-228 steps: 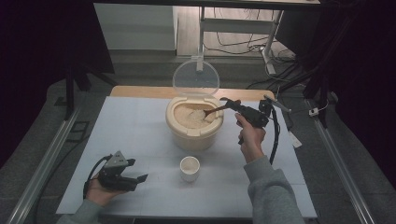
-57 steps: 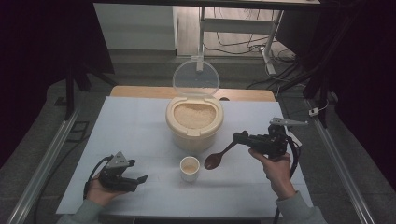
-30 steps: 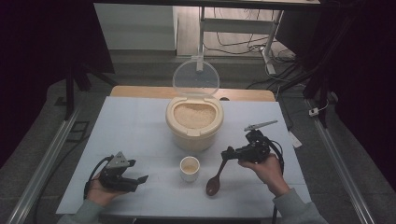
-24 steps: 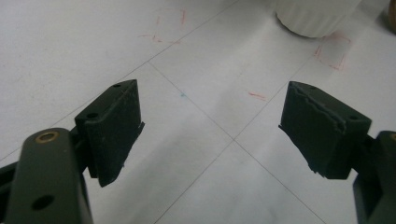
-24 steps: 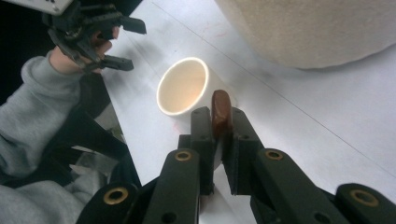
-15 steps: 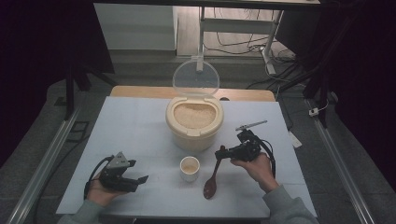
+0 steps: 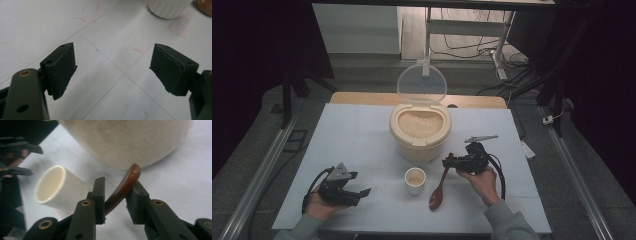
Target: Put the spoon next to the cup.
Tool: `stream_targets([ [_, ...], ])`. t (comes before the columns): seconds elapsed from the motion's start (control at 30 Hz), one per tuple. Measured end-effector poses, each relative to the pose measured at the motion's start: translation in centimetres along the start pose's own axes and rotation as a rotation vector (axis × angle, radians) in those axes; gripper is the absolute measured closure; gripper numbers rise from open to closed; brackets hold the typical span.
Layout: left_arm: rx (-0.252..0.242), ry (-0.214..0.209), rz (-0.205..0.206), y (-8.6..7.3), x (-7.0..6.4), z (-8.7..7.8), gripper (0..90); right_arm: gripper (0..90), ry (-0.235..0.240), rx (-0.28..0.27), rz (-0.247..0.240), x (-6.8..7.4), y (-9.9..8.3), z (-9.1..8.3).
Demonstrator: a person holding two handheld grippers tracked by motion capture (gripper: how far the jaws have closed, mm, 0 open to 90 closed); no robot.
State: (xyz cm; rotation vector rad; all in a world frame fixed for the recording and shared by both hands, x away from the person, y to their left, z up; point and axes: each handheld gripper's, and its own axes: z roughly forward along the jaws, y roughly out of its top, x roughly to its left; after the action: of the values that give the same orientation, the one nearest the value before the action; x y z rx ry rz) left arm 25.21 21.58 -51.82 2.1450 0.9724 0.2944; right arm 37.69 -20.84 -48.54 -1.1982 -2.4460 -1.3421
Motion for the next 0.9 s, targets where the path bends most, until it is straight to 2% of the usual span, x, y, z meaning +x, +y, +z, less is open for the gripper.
stream_targets([
  [0.13,0.003,0.001,0.001,0.0,0.0,0.0,20.3,65.5,-0.031,-0.008,-0.007,-0.7,-0.6,0.7],
  [0.37,0.003,-0.001,0.000,0.0,0.0,0.1,20.3,58.7,-0.101,0.002,-0.048,-1.3,-1.1,2.0],
  [0.67,0.008,-0.004,0.004,-0.1,0.0,0.1,20.3,52.2,-0.188,0.008,-0.088,-1.3,-1.6,2.9],
  [0.8,0.009,-0.004,0.005,-0.1,0.0,0.1,20.3,47.7,-0.247,0.015,-0.127,-1.0,-1.8,3.1],
  [0.9,0.009,-0.003,0.006,0.0,0.0,0.1,20.3,46.5,-0.261,0.027,-0.137,-0.9,-1.9,3.3],
])
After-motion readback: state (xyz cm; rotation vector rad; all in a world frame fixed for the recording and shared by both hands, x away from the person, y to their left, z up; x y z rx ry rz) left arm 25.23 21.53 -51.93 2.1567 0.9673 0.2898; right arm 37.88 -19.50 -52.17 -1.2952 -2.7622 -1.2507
